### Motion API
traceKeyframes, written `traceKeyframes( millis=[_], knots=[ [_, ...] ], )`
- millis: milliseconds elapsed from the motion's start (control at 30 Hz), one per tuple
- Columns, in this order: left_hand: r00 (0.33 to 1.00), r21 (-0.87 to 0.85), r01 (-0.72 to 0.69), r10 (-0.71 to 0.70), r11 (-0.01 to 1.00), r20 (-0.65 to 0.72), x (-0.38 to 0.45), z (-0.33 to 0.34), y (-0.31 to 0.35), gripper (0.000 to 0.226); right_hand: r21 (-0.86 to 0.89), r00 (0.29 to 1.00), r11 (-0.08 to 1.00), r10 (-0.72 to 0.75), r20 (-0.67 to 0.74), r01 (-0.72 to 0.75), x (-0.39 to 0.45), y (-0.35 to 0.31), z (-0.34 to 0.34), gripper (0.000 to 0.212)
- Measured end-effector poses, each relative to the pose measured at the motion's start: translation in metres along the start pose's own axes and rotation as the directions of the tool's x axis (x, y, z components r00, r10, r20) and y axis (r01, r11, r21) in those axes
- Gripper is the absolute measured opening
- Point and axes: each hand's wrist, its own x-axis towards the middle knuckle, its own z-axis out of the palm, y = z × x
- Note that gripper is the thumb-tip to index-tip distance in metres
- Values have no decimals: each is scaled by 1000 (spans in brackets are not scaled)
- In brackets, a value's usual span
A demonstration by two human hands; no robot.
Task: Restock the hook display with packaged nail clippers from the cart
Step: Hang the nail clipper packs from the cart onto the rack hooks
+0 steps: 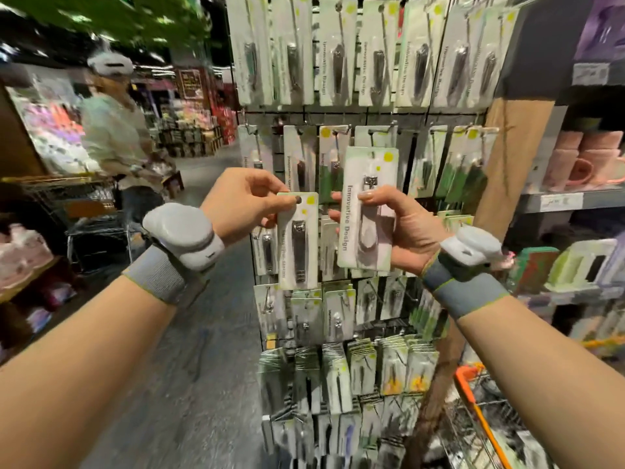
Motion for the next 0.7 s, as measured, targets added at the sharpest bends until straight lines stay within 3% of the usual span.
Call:
traceKeyframes(
  millis=[133,233,433,700],
  knots=[
    [998,0,56,-56,998,-41,-10,-16,-24,9,5,999,999,37,1,-37,8,11,4,37],
    [998,101,45,-40,994,-51,-13,-34,-39,10,-13,998,998,57,-3,-57,21,22,18,44],
    [999,146,41,-40,988,-14,-6,-46,-54,8,32,1000,999,9,-29,-8,32,28,31,15],
    [991,148,56,-73,987,109,5,-48,-70,17,40,998,999,3,-67,0,48,42,42,18]
  ],
)
